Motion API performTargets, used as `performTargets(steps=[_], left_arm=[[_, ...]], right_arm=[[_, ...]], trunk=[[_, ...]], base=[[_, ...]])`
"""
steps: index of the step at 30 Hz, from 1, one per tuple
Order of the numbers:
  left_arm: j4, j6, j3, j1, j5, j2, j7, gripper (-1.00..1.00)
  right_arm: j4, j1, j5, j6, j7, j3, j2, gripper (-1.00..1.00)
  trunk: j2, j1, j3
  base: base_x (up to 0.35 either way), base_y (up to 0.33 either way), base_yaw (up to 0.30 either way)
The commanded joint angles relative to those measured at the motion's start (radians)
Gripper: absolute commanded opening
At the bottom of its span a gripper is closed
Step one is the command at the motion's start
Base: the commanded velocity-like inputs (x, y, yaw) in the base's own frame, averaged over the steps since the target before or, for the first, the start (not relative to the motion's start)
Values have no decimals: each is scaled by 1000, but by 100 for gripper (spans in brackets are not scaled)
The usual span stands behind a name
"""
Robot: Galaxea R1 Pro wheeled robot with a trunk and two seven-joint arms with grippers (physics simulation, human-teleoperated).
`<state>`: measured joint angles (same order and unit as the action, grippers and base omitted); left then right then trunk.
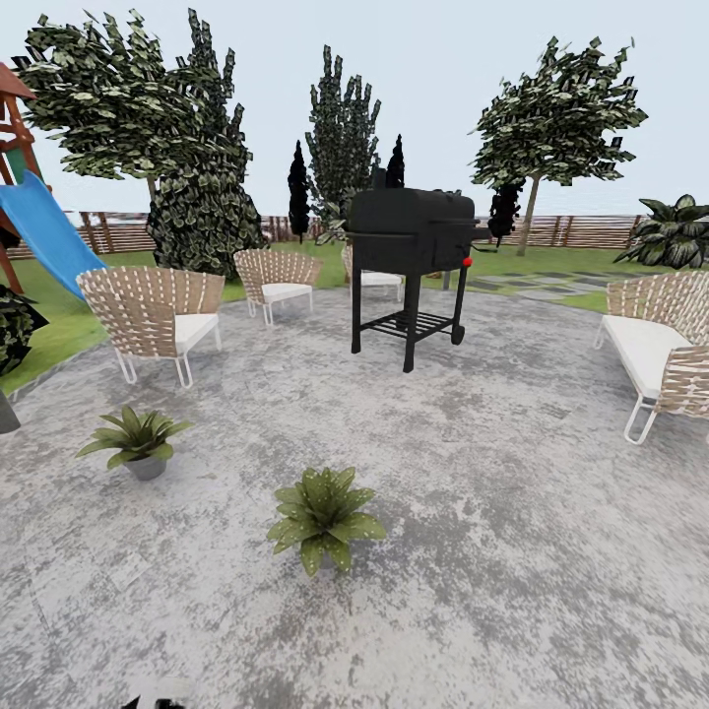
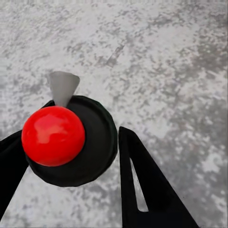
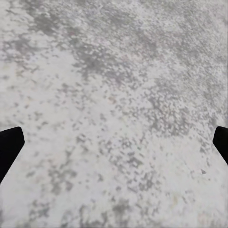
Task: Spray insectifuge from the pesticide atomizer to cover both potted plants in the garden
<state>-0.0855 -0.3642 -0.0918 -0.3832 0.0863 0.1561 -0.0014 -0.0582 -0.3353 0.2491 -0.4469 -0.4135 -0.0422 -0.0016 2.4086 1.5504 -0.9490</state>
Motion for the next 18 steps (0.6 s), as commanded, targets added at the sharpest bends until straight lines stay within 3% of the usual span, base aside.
performTargets(steps=[1, 6, 11, 18], left_arm=[[1, -4, -9, 0, 9, -4, 5, -100], [1, -7, -12, 9, 5, -27, 12, -100], [1, -8, -12, 12, 4, -30, 12, -100], [1, -10, -13, 12, 6, -30, 12, -100]], right_arm=[[1, -1, 9, -2, -5, -5, 0, 100], [2, -1, 6, -1, -6, -7, -1, 100], [3, -1, 6, 0, -6, -6, 1, 100], [3, -1, 6, 0, -6, -6, 2, 100]], trunk=[[0, 0, -1], [0, 0, -1], [0, 0, -1], [0, 0, -1]], base=[[0, 0, 0], [0, -93, 0], [0, -253, -16], [0, -272, -238]])
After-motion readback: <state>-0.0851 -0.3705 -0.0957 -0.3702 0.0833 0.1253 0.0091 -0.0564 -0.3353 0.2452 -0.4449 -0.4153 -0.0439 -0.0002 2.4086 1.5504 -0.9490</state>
